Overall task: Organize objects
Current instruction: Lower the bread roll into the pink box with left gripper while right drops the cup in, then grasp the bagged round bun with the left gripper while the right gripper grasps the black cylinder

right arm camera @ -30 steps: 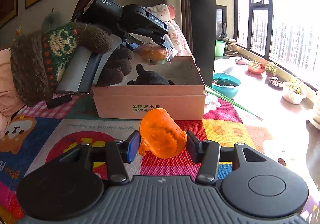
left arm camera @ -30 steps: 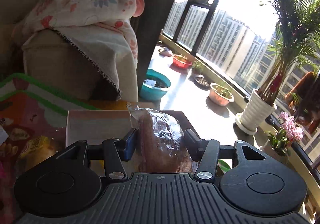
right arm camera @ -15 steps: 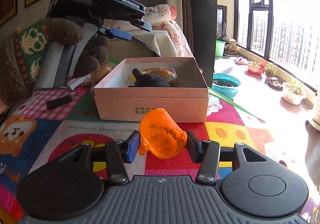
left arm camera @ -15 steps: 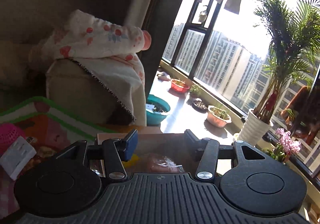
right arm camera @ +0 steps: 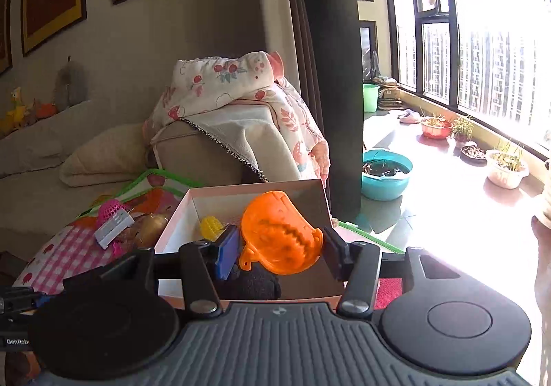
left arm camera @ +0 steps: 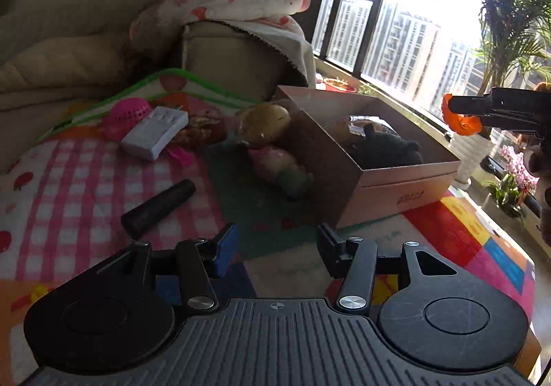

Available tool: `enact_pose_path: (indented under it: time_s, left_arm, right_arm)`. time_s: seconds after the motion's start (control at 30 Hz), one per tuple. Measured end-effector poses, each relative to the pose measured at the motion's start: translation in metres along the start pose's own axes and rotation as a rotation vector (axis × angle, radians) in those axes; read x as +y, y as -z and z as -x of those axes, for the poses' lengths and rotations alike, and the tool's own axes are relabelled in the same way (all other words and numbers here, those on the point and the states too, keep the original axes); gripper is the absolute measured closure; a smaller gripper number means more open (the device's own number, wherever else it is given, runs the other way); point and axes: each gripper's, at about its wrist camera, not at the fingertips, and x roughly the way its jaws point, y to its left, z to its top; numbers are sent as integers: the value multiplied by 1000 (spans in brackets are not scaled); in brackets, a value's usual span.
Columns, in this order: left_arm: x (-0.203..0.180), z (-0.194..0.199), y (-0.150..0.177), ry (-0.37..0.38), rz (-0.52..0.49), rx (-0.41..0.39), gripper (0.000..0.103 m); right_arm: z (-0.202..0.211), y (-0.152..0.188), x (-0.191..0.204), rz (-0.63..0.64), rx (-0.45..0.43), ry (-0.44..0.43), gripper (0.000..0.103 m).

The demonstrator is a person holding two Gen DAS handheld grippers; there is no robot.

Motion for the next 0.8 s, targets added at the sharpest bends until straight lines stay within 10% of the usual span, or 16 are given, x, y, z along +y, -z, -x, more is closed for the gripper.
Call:
enact_pose_path:
  time_s: [0.47, 0.8]
  left_arm:
    - [24, -20, -21, 112, 221, -35, 48]
    - [34, -63, -79, 28, 419, -103, 48]
  right_arm:
    - [-1, 89, 53, 142, 84, 21, 5]
    - [1, 117, 71, 196, 40, 37, 0]
